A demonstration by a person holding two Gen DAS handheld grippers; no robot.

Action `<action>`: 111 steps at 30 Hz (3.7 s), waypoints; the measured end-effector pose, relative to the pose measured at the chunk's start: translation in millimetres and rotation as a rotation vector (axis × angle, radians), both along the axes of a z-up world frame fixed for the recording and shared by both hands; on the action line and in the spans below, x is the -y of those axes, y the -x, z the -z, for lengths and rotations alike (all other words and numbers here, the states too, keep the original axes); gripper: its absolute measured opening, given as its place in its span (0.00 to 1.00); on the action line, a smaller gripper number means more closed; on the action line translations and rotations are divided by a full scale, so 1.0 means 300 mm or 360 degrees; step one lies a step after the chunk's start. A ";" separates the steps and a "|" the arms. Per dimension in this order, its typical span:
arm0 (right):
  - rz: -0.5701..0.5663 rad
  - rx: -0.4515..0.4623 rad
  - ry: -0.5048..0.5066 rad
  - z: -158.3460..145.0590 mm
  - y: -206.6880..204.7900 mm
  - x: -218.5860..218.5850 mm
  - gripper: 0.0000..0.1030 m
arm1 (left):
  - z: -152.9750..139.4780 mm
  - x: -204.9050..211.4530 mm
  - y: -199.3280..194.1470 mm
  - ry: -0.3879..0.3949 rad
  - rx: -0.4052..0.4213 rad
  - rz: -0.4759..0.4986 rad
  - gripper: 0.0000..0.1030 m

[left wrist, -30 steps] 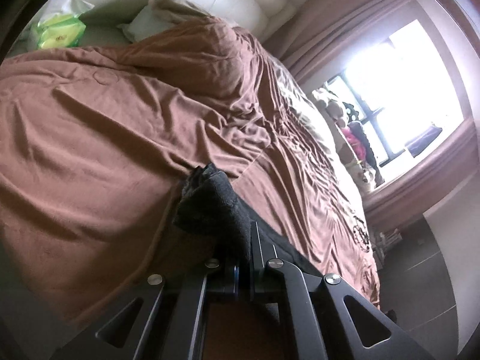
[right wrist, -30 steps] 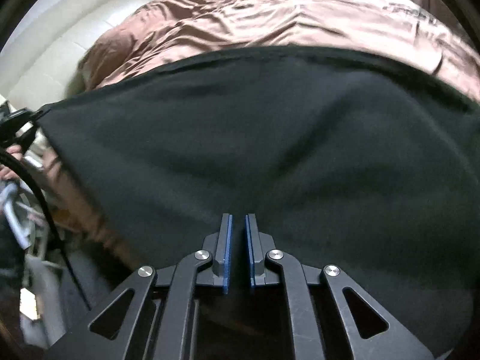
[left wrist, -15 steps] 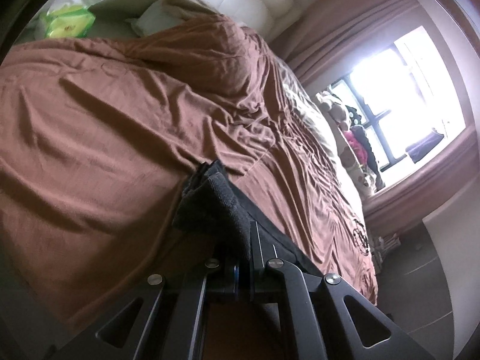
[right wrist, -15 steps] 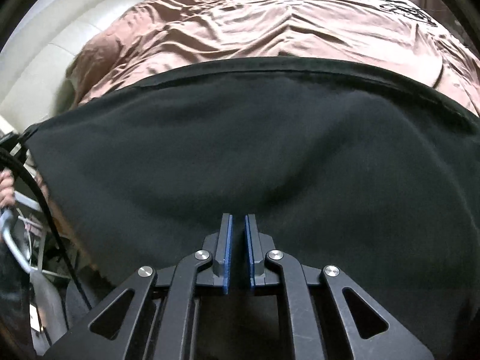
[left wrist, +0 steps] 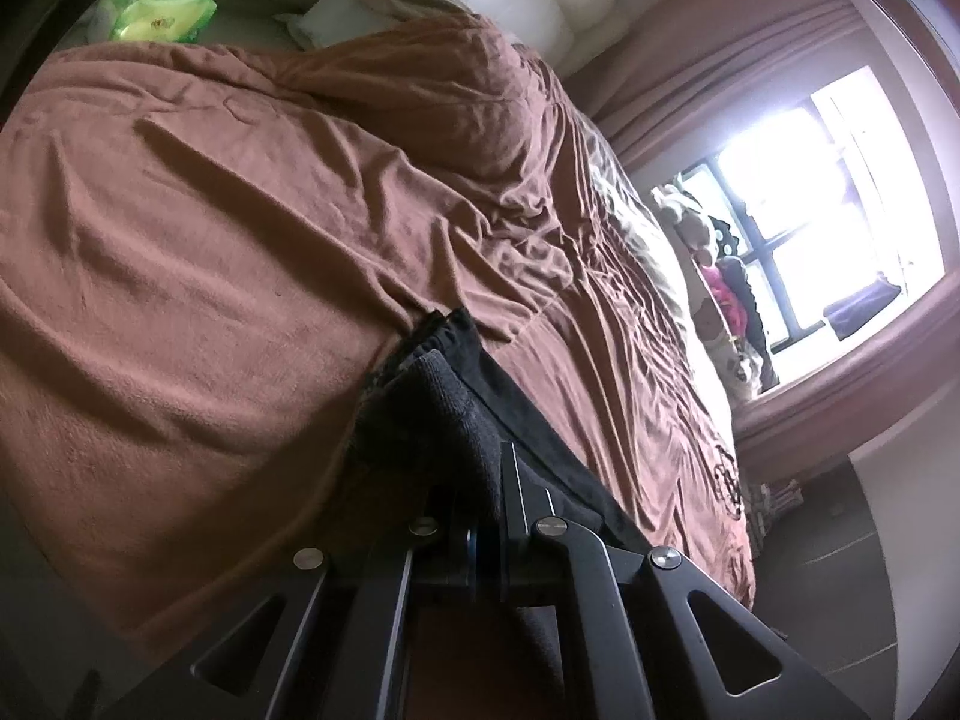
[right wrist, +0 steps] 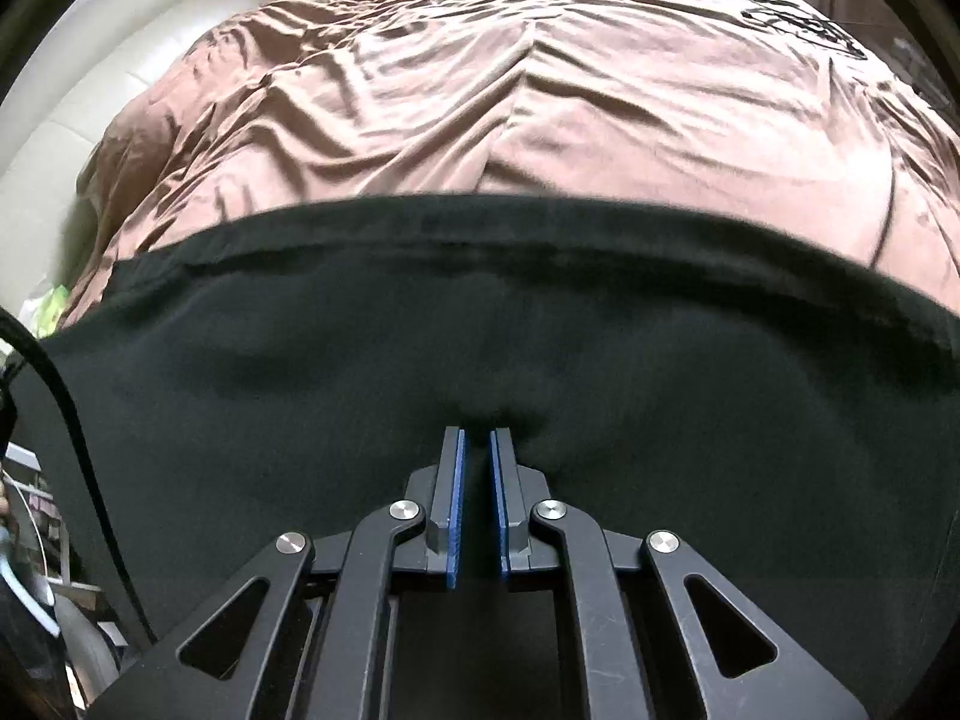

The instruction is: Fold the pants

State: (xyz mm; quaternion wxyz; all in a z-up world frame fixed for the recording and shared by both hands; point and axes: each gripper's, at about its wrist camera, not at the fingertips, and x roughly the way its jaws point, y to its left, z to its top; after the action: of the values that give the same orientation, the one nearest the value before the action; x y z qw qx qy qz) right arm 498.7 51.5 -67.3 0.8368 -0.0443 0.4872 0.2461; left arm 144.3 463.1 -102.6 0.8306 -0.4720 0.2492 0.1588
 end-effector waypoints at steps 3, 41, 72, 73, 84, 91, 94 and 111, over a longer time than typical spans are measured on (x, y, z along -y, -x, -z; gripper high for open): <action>0.0005 -0.0020 0.0001 0.005 -0.056 -0.012 0.05 | 0.014 -0.001 0.000 0.0017 -0.0001 -0.0006 0.04; -0.0158 0.0051 0.0066 0.021 0.324 -0.005 0.05 | -0.361 0.182 -0.028 -0.0234 0.0224 0.0193 0.04; 0.0010 0.0314 -0.0542 -0.247 0.693 0.654 0.53 | -0.950 0.820 -0.320 -0.0623 0.0477 0.0695 0.04; 0.0020 0.0348 -0.0551 -0.258 0.709 0.687 0.58 | -0.958 0.844 -0.330 -0.0628 0.0479 0.0709 0.04; 0.0160 0.0443 -0.0636 -0.304 0.804 0.946 0.58 | -1.046 1.068 -0.456 -0.0700 0.0470 0.0857 0.04; 0.0289 0.0490 -0.0699 -0.307 0.873 1.120 0.59 | -1.076 1.239 -0.551 -0.0760 0.0441 0.0960 0.04; 0.0347 0.0504 -0.0716 -0.309 0.900 1.195 0.59 | -1.069 1.316 -0.587 -0.0768 0.0440 0.1016 0.04; 0.0619 0.0439 -0.0787 -0.251 0.954 1.517 0.59 | -0.885 1.719 -0.783 -0.0645 0.0344 0.1334 0.04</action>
State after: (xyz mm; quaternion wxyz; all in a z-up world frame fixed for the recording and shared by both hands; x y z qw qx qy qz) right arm 212.6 -403.7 8.1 0.9114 0.2207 0.2945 0.1843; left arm 379.4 -52.6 162.9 0.9195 -0.1733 0.2942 -0.1946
